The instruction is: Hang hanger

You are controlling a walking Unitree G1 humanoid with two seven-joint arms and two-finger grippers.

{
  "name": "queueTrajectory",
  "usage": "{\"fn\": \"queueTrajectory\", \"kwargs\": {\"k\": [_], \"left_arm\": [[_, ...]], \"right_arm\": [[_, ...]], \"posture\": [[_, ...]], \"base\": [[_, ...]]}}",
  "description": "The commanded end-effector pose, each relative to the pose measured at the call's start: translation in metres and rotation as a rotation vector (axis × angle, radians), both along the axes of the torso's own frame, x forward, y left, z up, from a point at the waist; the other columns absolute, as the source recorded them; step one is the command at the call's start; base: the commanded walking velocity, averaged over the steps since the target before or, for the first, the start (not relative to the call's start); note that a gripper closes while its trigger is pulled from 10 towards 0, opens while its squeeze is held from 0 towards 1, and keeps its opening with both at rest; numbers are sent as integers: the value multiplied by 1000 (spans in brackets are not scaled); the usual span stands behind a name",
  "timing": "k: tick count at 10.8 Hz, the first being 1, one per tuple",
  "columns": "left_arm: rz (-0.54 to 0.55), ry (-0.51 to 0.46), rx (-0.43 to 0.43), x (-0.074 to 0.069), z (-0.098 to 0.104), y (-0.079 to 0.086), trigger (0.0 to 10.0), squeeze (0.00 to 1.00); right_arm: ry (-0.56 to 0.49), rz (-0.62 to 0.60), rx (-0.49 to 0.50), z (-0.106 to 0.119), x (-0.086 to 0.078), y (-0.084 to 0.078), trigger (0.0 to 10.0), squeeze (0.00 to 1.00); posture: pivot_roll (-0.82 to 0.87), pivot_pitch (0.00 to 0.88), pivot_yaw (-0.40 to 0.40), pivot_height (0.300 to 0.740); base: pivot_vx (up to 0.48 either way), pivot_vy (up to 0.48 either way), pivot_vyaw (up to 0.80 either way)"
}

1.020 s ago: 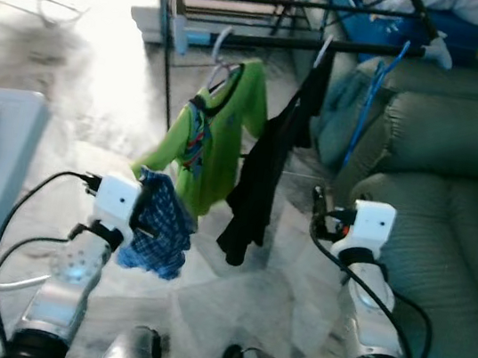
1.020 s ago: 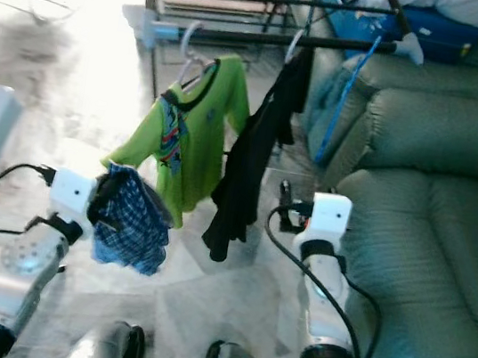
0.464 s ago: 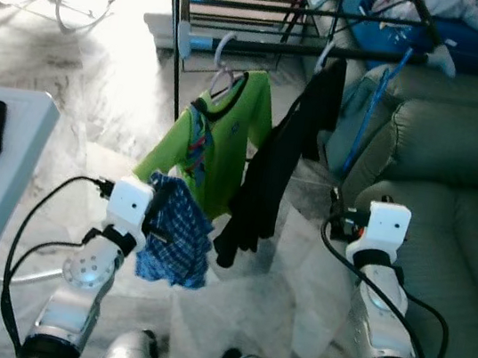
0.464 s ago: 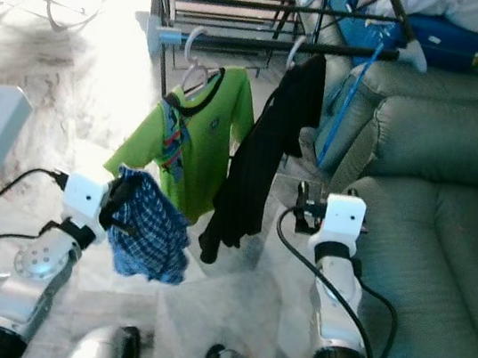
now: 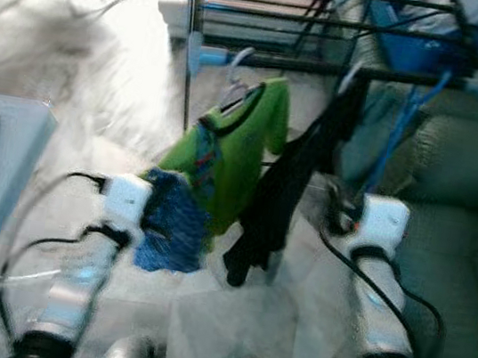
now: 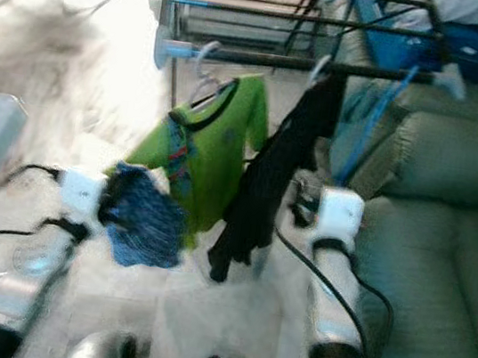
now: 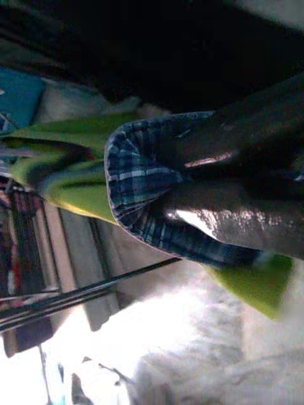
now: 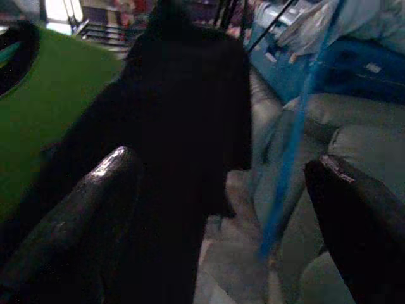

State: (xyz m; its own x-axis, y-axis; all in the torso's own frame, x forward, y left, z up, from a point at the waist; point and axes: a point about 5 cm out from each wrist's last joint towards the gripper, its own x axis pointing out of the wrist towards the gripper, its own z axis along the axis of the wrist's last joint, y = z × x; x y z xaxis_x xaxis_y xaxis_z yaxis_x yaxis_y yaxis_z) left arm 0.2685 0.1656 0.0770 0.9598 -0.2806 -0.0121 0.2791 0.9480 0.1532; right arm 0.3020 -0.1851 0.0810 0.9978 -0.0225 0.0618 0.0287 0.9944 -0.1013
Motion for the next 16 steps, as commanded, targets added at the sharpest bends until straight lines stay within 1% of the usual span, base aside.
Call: {"fn": "queueTrajectory", "kwargs": {"k": [1, 4, 8, 10, 11, 12, 14, 15, 16], "left_arm": [[-31, -16, -17, 1, 3, -11, 10000, 0], [-40, -21, -19, 0, 3, -13, 10000, 0], [-48, -8, -30, -1, 1, -17, 10000, 0], [-55, -2, -32, -2, 0, -18, 10000, 0], [-62, 2, -32, -2, 0, -20, 10000, 0], [-66, 4, -31, -2, 0, -21, 10000, 0], [-69, 10, -35, -3, -3, -23, 10000, 0], [-73, 14, -29, -4, -4, -25, 10000, 0], [-72, -2, -18, -3, -1, -23, 10000, 0]], "right_arm": [[20, -42, -12, -5, -5, -14, 10000, 0], [13, -50, -26, -4, -5, -14, 10000, 0], [29, -43, -26, -6, -3, -14, 10000, 0], [42, -16, -13, -5, 7, -9, 10000, 0], [86, 7, 13, -8, 15, -4, 10000, 0], [87, 41, 18, -5, 22, 2, 10000, 0], [105, 66, 20, -3, 31, 8, 10000, 0], [114, 76, 28, -2, 35, 10, 10000, 0], [108, 81, 31, -1, 37, 11, 10000, 0]], "posture": [[38, 139, -65, 740], [38, 139, -66, 740], [40, 143, -68, 740], [36, 145, -67, 740], [39, 144, -68, 740], [40, 144, -71, 740], [45, 130, -76, 740], [55, 130, -88, 740], [59, 143, -87, 740]], "base": [[439, 0, 0], [430, 0, 0], [0, 0, 0], [0, 0, 0], [0, 0, 0], [0, 0, 0], [0, 0, 0], [0, 0, 0], [0, 0, 0]]}}
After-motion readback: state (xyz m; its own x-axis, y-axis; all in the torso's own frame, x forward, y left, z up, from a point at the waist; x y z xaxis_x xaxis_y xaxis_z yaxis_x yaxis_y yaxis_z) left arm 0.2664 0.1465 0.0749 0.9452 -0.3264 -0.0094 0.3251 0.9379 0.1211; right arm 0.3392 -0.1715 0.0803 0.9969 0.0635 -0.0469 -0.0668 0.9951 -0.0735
